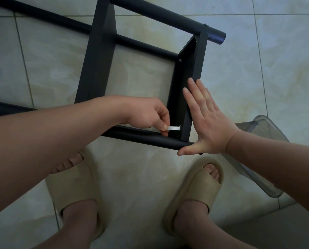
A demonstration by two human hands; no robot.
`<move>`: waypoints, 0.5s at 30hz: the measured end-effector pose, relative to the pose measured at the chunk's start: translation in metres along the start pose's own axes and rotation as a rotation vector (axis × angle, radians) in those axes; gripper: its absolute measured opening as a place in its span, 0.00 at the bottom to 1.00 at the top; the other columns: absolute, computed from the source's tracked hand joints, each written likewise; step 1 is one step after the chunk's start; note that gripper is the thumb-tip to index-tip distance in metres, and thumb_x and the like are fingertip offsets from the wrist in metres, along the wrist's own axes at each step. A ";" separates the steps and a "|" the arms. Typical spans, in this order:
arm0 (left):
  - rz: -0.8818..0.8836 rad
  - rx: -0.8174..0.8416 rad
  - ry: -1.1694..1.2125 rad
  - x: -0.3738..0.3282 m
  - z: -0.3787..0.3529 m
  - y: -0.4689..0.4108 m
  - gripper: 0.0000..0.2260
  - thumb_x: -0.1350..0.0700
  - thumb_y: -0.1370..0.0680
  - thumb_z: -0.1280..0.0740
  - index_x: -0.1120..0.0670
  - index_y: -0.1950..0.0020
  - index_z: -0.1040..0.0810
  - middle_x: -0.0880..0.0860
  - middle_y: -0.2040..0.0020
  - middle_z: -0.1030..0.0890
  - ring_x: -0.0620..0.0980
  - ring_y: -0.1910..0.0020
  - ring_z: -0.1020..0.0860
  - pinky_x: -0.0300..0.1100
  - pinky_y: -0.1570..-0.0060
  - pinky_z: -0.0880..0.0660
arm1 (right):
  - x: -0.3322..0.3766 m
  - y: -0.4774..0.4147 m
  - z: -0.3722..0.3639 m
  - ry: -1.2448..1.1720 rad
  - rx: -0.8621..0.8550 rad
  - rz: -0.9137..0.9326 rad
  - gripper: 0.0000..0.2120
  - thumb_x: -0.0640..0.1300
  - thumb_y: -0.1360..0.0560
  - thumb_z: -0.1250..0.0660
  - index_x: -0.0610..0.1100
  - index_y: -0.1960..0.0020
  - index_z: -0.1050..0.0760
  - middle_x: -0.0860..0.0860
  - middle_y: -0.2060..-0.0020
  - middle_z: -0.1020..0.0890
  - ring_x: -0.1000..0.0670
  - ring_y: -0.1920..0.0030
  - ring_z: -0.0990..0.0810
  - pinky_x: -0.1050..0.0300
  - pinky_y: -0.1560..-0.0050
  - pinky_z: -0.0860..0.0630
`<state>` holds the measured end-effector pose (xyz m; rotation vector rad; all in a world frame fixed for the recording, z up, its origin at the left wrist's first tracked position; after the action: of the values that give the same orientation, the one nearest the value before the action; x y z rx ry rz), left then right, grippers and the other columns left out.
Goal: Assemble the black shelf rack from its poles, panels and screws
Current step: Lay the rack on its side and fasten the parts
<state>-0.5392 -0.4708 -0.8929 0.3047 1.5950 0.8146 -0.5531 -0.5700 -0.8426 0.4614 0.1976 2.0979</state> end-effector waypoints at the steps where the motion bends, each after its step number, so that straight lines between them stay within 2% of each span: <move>1: -0.001 0.002 -0.017 -0.001 -0.001 0.000 0.07 0.59 0.20 0.31 0.50 0.56 0.19 0.40 0.62 0.15 0.31 0.65 0.23 0.35 0.56 0.32 | 0.000 0.000 0.000 0.000 0.002 -0.001 0.65 0.84 0.35 0.47 0.37 0.18 0.61 0.39 0.19 0.60 0.37 0.19 0.62 0.34 0.20 0.55; 8: 0.049 0.014 -0.016 0.002 -0.008 0.002 0.07 0.58 0.21 0.30 0.50 0.58 0.19 0.41 0.71 0.21 0.36 0.71 0.24 0.37 0.62 0.30 | 0.000 0.000 0.000 -0.002 -0.003 0.006 0.65 0.84 0.35 0.46 0.38 0.18 0.60 0.40 0.19 0.60 0.37 0.19 0.62 0.35 0.20 0.55; 10: 0.086 -0.029 -0.084 0.006 -0.004 0.003 0.06 0.56 0.21 0.30 0.49 0.58 0.19 0.42 0.69 0.20 0.40 0.68 0.24 0.39 0.61 0.30 | 0.000 0.000 -0.001 0.004 0.002 0.008 0.66 0.85 0.35 0.46 0.37 0.18 0.60 0.40 0.19 0.59 0.37 0.19 0.62 0.35 0.20 0.54; 12: 0.159 -0.060 -0.275 0.012 0.003 0.007 0.06 0.54 0.22 0.31 0.49 0.59 0.20 0.45 0.64 0.20 0.44 0.63 0.23 0.42 0.60 0.29 | 0.000 0.001 -0.002 0.016 0.016 0.007 0.66 0.85 0.35 0.47 0.38 0.18 0.61 0.40 0.19 0.60 0.38 0.19 0.63 0.34 0.20 0.54; 15: 0.233 -0.136 -0.473 0.021 0.021 0.029 0.08 0.54 0.20 0.35 0.47 0.59 0.25 0.46 0.58 0.21 0.44 0.59 0.25 0.41 0.63 0.32 | 0.001 0.003 -0.001 0.053 0.082 -0.019 0.67 0.86 0.36 0.48 0.39 0.18 0.64 0.43 0.19 0.64 0.41 0.19 0.66 0.36 0.20 0.55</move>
<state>-0.5309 -0.4305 -0.8896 0.5484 1.0695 0.9433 -0.5563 -0.5704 -0.8421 0.4512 0.3189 2.0908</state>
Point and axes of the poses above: each hand's wrist, its own y-axis away from the middle knuckle, its own z-axis out of the back of the hand, x = y × z, the point moved 10 cm from there along -y, towards the middle knuckle
